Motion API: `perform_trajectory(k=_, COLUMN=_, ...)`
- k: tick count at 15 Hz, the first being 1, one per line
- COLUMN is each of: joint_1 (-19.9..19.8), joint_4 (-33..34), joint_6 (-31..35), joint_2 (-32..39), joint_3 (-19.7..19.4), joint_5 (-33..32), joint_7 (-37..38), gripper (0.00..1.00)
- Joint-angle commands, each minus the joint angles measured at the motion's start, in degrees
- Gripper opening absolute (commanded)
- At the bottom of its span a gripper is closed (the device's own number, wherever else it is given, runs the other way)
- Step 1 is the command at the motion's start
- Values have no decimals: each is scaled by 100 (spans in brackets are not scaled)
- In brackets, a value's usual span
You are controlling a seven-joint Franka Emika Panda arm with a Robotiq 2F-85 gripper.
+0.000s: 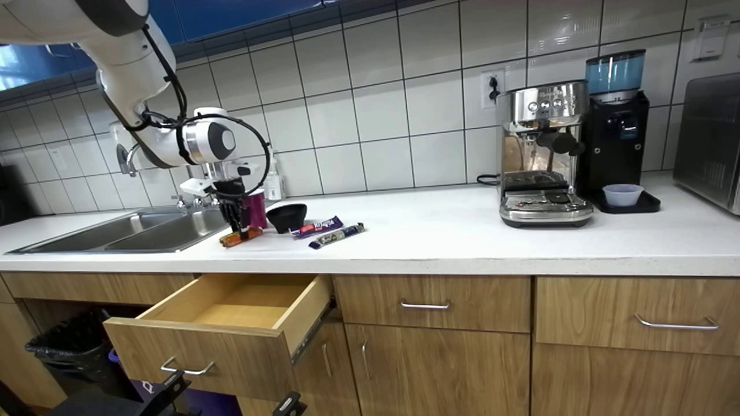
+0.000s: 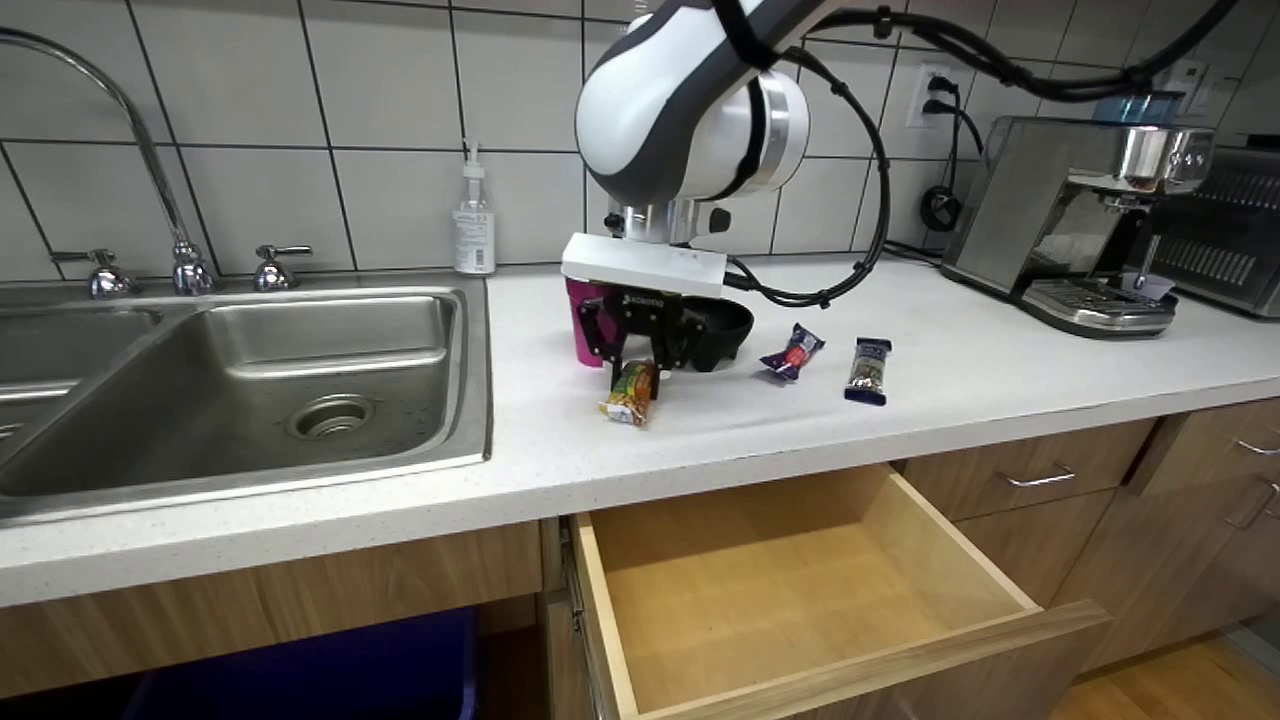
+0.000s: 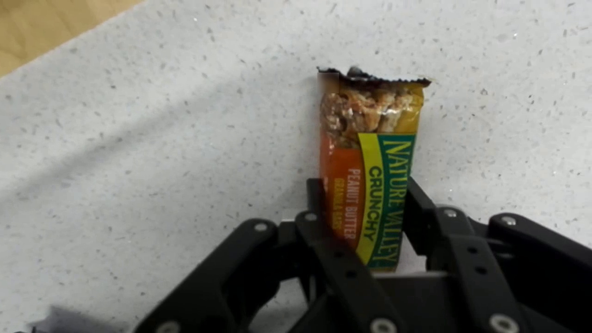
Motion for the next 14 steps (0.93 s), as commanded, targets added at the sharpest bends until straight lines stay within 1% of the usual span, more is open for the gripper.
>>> perform_trajectory(k=1, joint_1=-36, joint_4=-18, joint_6=-132, joint_2=-152, joint_3=158, joint_5=26, joint_7=-208, gripper=17)
perform_trajectory(k=8, joint_1=72, joint_4=-436, joint_6=5, joint_2=-449, joint_3=261, joint_5=18, joint_7=-230, gripper=17)
perform_trajectory(k=14, joint_1=144, joint_4=-1089, joint_6=68, joint_2=-835, joint_3=296, joint_5=-31, joint_7=-221, gripper=17)
